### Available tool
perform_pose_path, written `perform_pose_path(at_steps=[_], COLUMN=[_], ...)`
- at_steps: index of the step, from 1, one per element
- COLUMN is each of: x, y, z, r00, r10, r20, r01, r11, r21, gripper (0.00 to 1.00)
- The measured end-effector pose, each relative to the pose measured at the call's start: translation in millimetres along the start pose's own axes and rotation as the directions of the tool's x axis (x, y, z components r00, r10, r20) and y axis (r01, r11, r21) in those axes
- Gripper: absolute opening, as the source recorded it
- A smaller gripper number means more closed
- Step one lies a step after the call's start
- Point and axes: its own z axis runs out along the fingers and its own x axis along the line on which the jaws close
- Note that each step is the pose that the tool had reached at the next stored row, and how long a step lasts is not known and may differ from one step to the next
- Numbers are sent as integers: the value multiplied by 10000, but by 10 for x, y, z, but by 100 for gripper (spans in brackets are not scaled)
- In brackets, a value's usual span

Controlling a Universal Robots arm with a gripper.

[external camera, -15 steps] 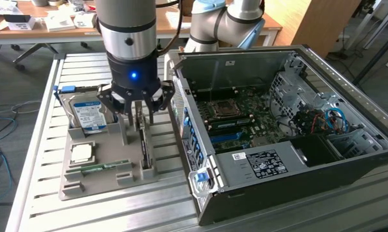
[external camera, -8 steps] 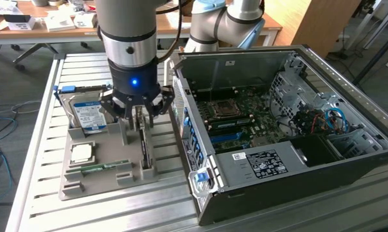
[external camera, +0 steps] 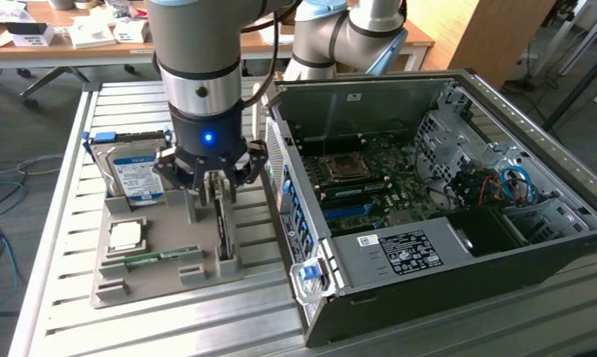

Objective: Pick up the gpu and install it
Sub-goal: 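Pick up the gpu and move the gpu toward the slot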

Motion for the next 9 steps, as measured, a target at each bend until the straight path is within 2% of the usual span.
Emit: perform_pose_path(at_steps=[9], x=[2], y=[-7], z=[158], r00=[10000], r10=[0], r20=[-3], r01=[0], r11=[10000], r21=[0], gripper=[47])
